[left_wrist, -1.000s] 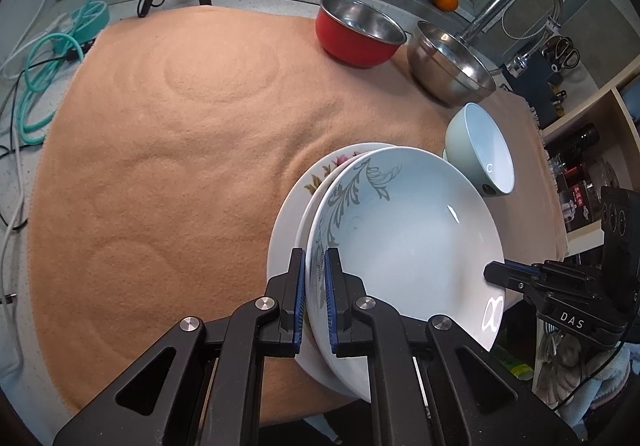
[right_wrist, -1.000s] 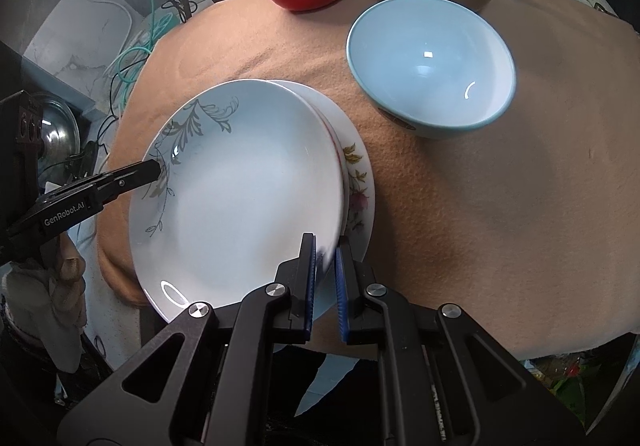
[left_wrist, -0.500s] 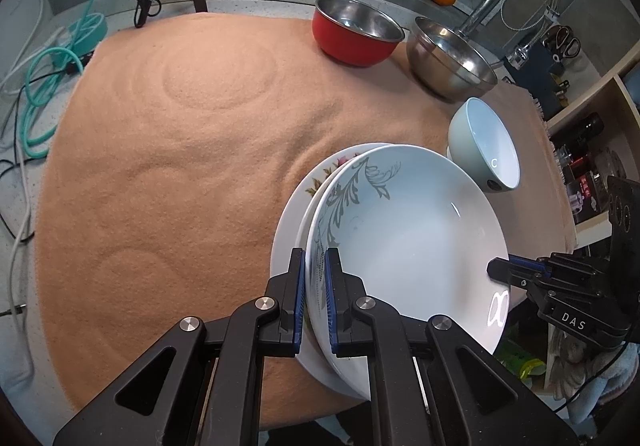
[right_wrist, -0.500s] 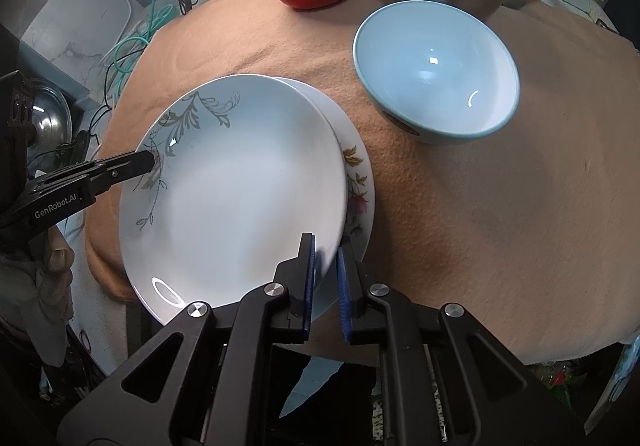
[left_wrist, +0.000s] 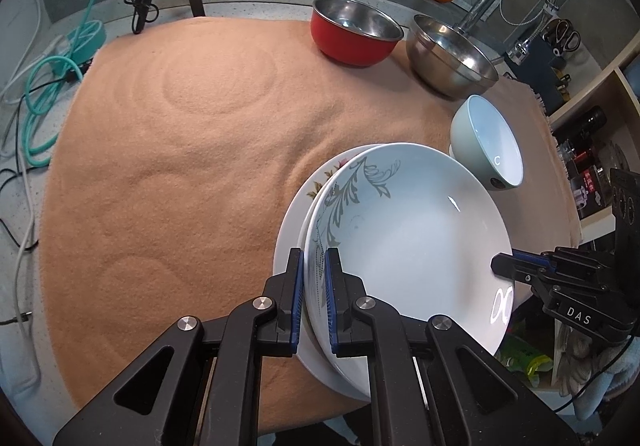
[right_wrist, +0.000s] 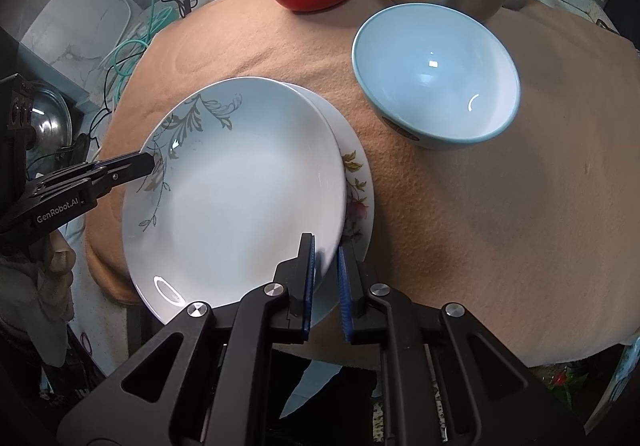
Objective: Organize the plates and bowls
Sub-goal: 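Lower the leaf-pattern plate onto the floral plates and open the left gripper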
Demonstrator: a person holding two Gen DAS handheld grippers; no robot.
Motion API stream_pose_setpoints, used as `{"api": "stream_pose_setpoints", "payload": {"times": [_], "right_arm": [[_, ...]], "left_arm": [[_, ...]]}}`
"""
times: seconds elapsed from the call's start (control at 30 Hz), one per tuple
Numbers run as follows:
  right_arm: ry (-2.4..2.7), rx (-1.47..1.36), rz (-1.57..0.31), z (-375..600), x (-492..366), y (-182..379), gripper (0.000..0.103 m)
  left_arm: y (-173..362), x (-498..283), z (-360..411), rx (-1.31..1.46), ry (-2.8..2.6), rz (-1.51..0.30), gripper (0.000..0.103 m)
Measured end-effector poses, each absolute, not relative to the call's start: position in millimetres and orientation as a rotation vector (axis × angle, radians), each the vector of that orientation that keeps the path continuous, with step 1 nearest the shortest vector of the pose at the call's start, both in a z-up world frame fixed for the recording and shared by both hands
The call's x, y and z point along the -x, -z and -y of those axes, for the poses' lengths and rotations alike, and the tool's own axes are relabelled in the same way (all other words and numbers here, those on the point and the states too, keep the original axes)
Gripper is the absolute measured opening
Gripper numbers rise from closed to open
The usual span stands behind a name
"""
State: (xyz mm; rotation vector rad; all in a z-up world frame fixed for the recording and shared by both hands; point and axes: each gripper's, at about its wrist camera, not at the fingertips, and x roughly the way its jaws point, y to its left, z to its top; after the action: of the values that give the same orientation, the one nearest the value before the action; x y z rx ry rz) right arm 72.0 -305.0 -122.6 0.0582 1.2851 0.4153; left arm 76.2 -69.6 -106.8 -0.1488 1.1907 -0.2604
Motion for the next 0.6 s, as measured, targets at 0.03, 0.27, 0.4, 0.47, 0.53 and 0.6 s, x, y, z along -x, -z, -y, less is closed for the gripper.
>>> {"api": "stream_pose_setpoints", "payload": {"times": [0.03, 0.27, 0.4, 0.47, 0.53, 0.6], "right_arm": [[-0.416, -0.062, -1.286, 306, -72, 123, 0.012], [-0.421, -0.090, -1.284, 309, -72, 122, 0.012], [-0.424, -0.091, -1.280, 310, -74, 121, 0.012], [-0.424, -0.095, -1.276, 312, -75, 119, 0.012], [-0.425, -0.101, -1.266, 316, -76, 115, 0.012], [-0.424, -0.108, -1.247, 321, -76, 108, 0.012]], "left_arm": [[107, -76, 70, 0.150, 0.260, -1.191, 0.008], [104, -77, 69, 0.155, 0.264, -1.191, 0.008], [104, -79, 68, 0.157, 0.265, -1.196, 0.008], [104, -79, 68, 0.157, 0.267, -1.199, 0.008], [101, -79, 67, 0.157, 0.268, -1.196, 0.009], [97, -80, 66, 0.162, 0.267, -1.190, 0.009]]}}
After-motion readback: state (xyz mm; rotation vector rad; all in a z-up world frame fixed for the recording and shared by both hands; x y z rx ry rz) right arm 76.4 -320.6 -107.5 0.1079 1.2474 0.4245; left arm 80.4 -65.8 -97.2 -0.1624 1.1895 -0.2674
